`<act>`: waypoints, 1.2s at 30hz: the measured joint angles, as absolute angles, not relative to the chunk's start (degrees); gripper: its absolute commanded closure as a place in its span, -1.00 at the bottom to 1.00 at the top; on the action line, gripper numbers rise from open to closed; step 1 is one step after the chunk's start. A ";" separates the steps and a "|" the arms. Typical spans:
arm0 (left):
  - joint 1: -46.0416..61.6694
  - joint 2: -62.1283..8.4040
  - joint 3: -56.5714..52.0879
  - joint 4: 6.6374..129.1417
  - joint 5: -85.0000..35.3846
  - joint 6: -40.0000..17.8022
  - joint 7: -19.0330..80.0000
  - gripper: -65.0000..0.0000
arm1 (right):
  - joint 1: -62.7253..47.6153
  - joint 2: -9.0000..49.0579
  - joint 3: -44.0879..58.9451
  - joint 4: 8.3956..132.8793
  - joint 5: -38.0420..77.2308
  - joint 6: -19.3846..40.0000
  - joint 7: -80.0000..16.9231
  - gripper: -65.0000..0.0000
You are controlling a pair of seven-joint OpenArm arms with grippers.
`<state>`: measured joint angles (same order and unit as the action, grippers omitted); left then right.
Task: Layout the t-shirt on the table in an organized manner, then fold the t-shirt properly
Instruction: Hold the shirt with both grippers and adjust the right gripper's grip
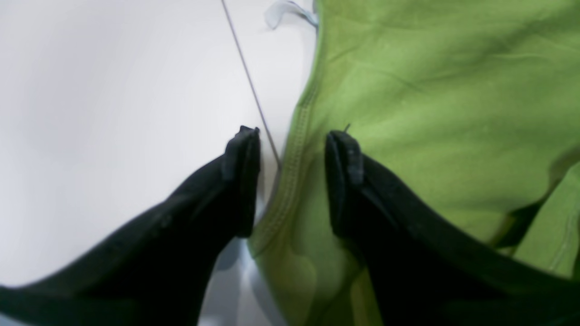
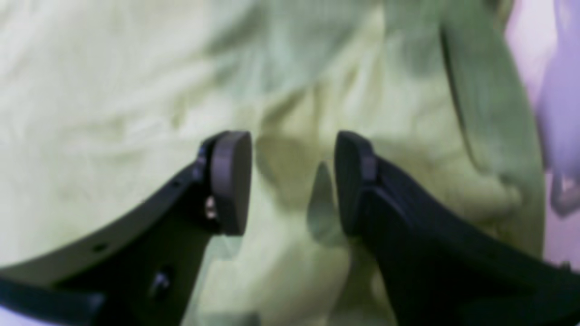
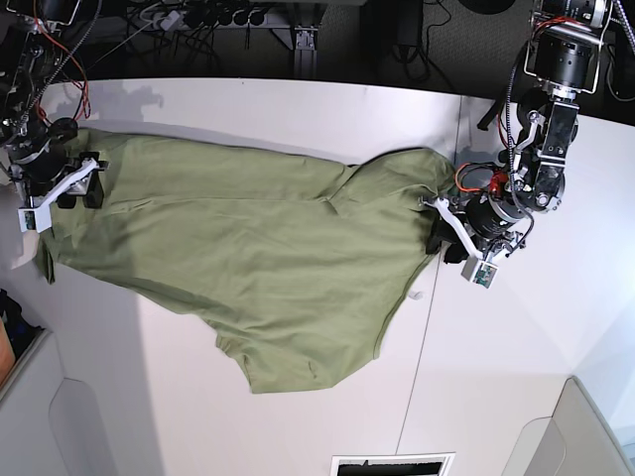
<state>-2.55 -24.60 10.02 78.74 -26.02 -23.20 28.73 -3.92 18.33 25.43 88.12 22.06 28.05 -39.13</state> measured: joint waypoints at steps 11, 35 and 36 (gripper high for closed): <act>-2.52 -24.40 10.00 78.74 -26.04 -23.22 28.69 0.17 | -3.81 17.78 25.12 85.78 21.58 28.08 -36.53 0.09; -2.55 -24.40 10.00 78.81 -26.04 -23.24 29.95 0.17 | -2.20 17.93 21.67 92.31 21.37 26.33 -42.35 0.97; -2.55 -24.40 10.00 78.81 -26.04 -23.24 29.98 0.17 | -2.20 17.93 22.20 92.77 21.37 26.33 -42.98 0.97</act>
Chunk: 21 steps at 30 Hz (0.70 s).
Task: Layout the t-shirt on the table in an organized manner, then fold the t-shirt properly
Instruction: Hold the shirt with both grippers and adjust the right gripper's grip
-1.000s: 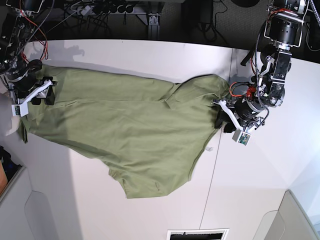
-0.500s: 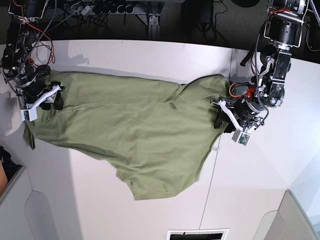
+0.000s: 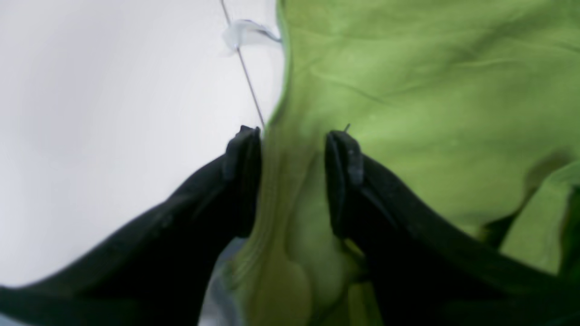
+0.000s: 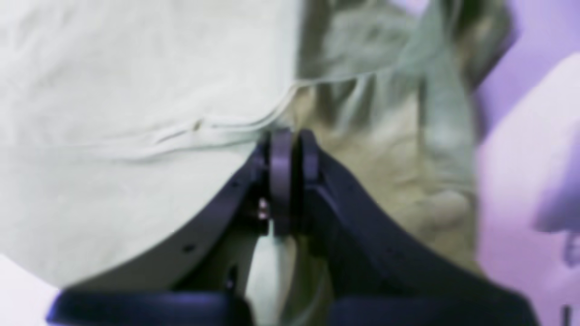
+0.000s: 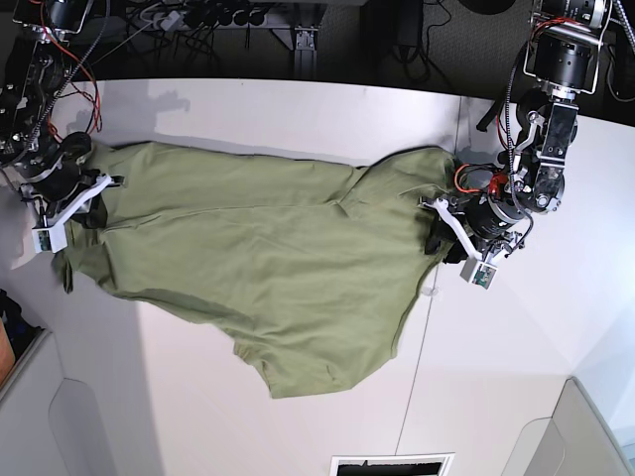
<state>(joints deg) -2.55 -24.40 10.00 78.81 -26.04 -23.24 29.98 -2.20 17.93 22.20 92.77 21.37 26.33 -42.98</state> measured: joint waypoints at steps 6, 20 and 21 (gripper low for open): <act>-2.55 -24.40 10.00 78.83 -26.00 -23.24 30.02 0.16 | -2.37 17.93 23.24 92.95 22.24 26.50 -43.64 0.81; -2.55 -24.40 10.00 78.85 -26.02 -23.24 30.22 0.17 | -2.37 17.93 23.24 92.88 22.68 26.57 -43.59 0.88; -2.55 -24.40 10.00 78.85 -26.02 -23.24 30.24 0.17 | -2.37 17.93 23.24 92.64 22.65 26.57 -43.53 0.88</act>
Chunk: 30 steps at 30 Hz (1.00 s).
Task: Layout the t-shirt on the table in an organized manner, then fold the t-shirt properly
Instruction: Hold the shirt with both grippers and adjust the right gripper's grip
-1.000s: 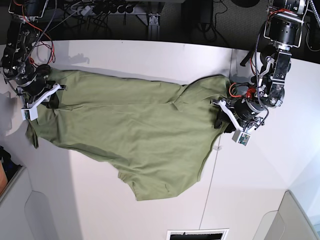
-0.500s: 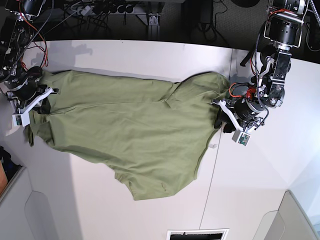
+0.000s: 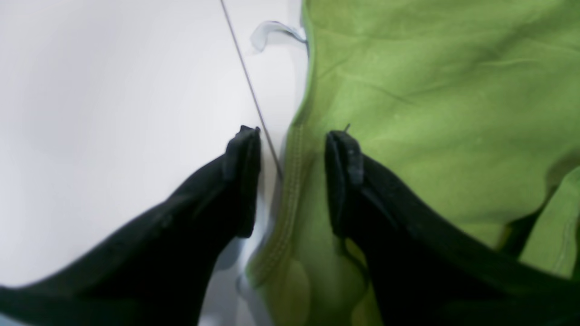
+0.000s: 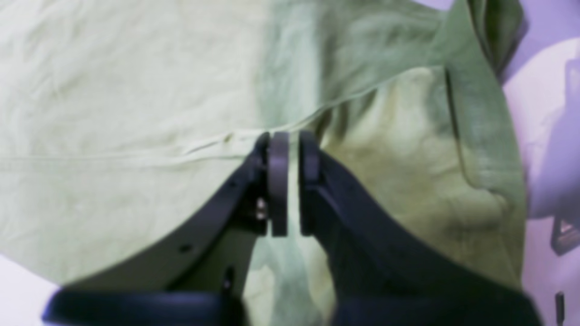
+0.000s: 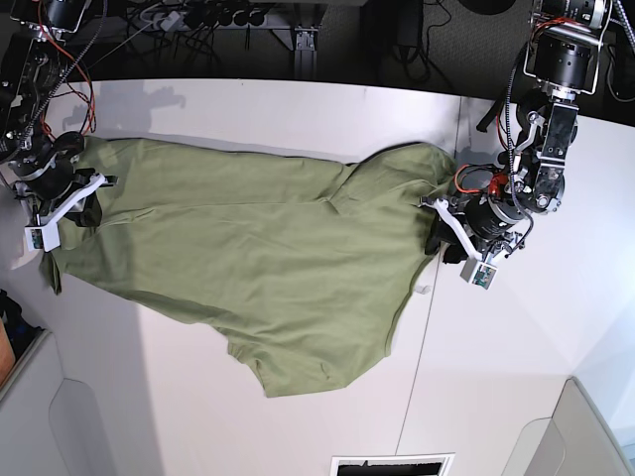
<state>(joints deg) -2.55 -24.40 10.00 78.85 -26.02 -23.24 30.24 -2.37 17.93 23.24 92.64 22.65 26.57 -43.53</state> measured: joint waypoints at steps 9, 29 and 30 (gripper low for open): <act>-2.57 -24.40 10.00 78.91 -26.04 -23.24 30.87 0.17 | -2.37 17.91 23.27 89.23 16.43 21.39 -41.15 0.16; -2.57 -24.45 9.78 79.00 -25.82 -25.41 31.70 0.17 | 6.39 18.37 23.29 76.93 13.28 19.31 -35.99 0.16; -2.57 -24.45 9.78 79.00 -25.80 -25.43 31.70 0.17 | 7.03 18.37 23.29 75.68 13.28 19.20 -35.97 0.16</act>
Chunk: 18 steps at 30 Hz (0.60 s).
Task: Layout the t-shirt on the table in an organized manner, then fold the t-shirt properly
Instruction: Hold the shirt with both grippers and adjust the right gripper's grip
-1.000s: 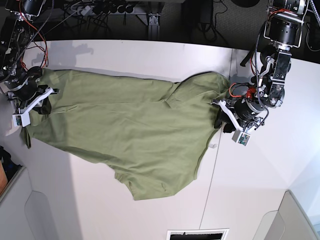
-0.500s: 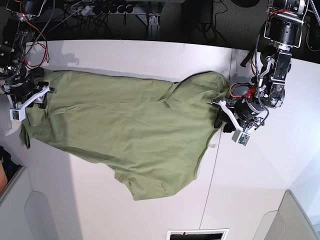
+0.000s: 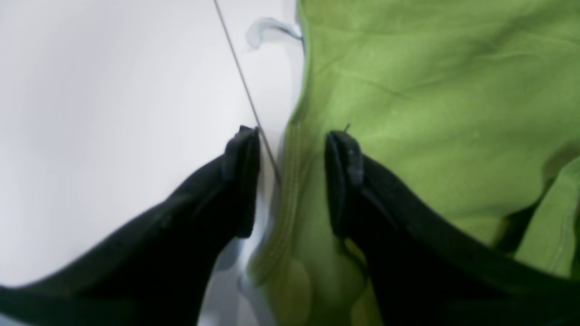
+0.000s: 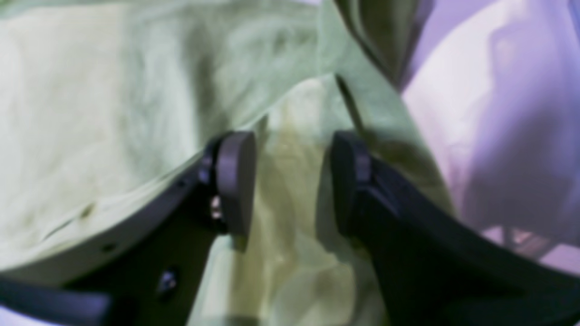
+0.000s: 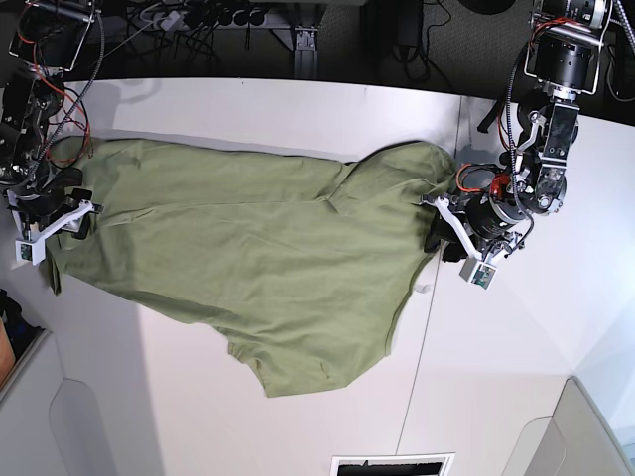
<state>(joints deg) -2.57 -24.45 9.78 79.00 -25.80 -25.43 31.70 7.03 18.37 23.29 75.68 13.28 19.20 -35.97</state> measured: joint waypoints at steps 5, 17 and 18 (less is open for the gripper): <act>-2.57 -24.45 9.78 79.00 -25.85 -25.56 31.70 0.16 | 8.36 18.39 23.29 73.87 11.88 19.22 -34.70 0.16; -2.57 -24.45 9.78 79.00 -25.82 -25.58 31.68 0.16 | 8.27 21.26 23.31 73.87 11.90 18.39 -34.72 0.16; -2.57 -24.45 9.78 79.00 -25.85 -25.58 31.68 0.16 | 8.27 21.15 23.31 73.87 11.90 18.41 -34.72 0.16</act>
<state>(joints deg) -2.57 -24.45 9.78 79.00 -25.85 -25.58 31.68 8.27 21.15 23.31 73.87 11.90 18.41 -34.72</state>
